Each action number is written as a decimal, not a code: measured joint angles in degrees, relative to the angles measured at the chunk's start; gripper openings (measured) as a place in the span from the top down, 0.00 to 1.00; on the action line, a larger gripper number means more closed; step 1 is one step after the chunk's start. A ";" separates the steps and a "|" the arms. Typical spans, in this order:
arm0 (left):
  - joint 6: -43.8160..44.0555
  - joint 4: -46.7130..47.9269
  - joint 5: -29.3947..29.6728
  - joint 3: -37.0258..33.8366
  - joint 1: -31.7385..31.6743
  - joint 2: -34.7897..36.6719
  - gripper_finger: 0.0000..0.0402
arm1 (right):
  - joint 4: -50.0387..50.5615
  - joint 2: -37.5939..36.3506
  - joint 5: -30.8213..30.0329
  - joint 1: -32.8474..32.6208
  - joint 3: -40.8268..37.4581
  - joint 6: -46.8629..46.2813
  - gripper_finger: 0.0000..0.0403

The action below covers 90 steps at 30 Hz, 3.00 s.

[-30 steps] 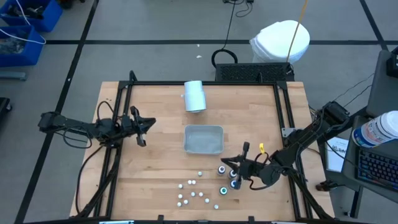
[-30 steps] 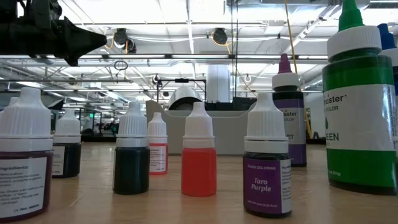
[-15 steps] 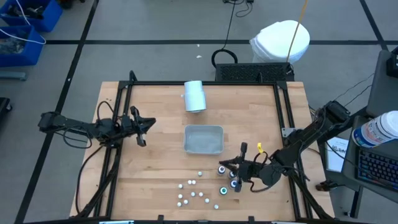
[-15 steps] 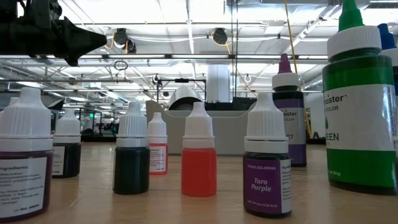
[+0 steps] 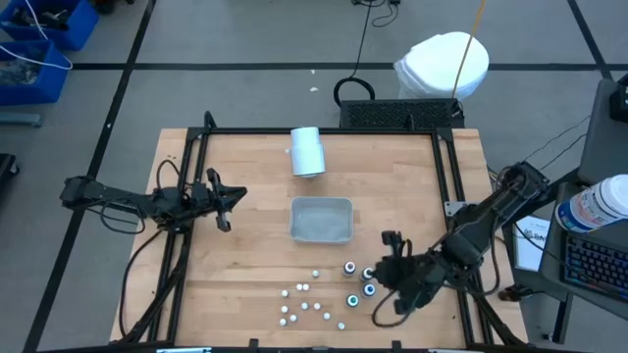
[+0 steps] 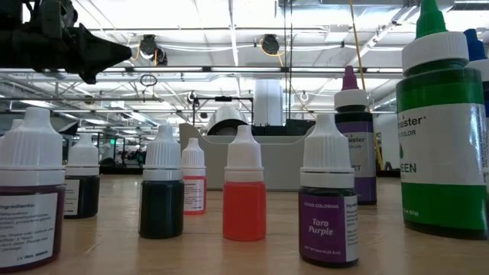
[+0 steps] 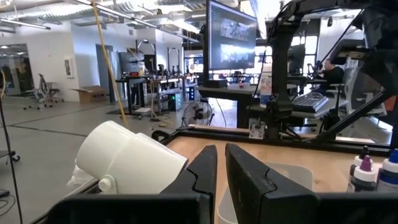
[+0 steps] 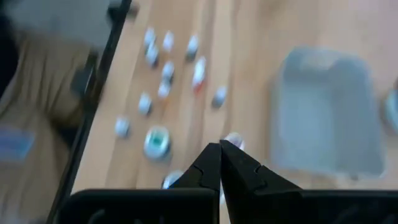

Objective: Pick & Place food coloring
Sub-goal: Put the purple food coloring bottle into the gray bin

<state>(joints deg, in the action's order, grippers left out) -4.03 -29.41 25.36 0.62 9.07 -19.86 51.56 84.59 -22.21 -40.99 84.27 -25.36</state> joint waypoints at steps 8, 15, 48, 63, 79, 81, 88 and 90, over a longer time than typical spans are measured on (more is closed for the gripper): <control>1.32 0.54 0.00 0.00 -0.03 0.00 0.90 | -4.48 -0.06 -0.33 -4.24 -2.45 -4.94 1.00; 1.36 0.97 0.01 0.00 -0.03 -0.01 0.90 | -10.15 -0.01 -0.07 -4.82 -5.22 -2.64 1.00; 1.31 0.94 0.04 0.00 -0.03 0.00 0.90 | -10.44 -0.01 -0.16 -3.72 -5.31 0.98 1.00; 1.31 0.92 0.04 0.00 -0.03 -0.01 0.90 | -10.65 -0.03 -0.13 -2.91 -5.31 0.59 1.00; 1.29 0.93 0.04 0.00 -0.02 -0.01 0.90 | -10.68 -0.03 -0.05 -2.91 -5.31 0.57 1.00; 1.29 0.94 0.04 0.00 -0.03 -0.02 0.90 | -10.67 -0.03 -0.05 -2.91 -5.32 0.55 1.00; 1.28 0.94 0.04 0.00 -0.02 -0.01 0.90 | -10.66 -0.03 -0.05 -2.91 -5.31 0.55 1.00; 1.23 0.94 0.04 -0.02 -0.01 0.00 0.90 | -10.67 -0.03 -0.05 -2.91 -5.33 0.55 1.00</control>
<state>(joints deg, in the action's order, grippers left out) -2.81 -28.47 25.41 0.60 9.06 -19.86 40.89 84.55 -22.26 -43.90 78.94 -24.82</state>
